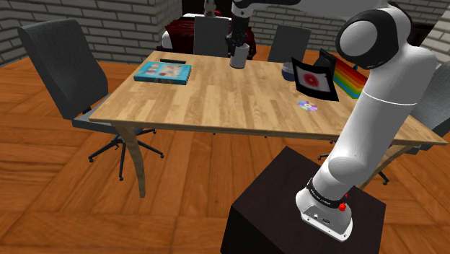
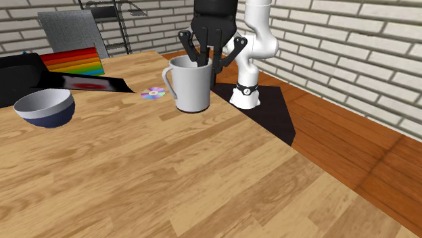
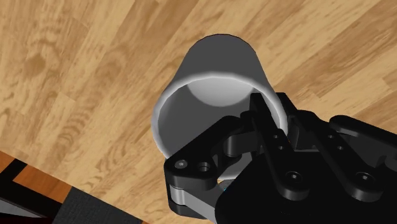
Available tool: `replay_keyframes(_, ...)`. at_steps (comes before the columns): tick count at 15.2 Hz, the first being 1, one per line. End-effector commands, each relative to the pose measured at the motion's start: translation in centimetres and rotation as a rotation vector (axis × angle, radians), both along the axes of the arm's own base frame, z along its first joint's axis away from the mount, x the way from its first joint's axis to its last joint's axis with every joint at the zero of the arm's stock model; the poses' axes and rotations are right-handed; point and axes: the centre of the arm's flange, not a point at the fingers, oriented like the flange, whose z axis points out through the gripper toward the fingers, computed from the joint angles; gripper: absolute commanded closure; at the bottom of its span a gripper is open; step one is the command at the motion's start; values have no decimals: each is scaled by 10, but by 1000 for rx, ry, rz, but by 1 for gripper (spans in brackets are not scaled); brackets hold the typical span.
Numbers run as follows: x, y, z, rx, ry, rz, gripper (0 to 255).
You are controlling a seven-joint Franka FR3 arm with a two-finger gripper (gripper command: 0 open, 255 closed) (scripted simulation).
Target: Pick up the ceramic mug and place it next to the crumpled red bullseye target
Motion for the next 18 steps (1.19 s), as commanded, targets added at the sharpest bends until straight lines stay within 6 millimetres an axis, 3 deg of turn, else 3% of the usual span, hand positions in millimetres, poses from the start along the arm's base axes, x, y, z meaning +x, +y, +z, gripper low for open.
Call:
replay_keyframes(1, 0, 0, 10, 0, 0, 0, 255)
replay_keyframes(8, 0, 0, 42, 0, 0, 0, 255)
replay_keyframes(18, -97, -90, 43, 0, 0, 0, 255)
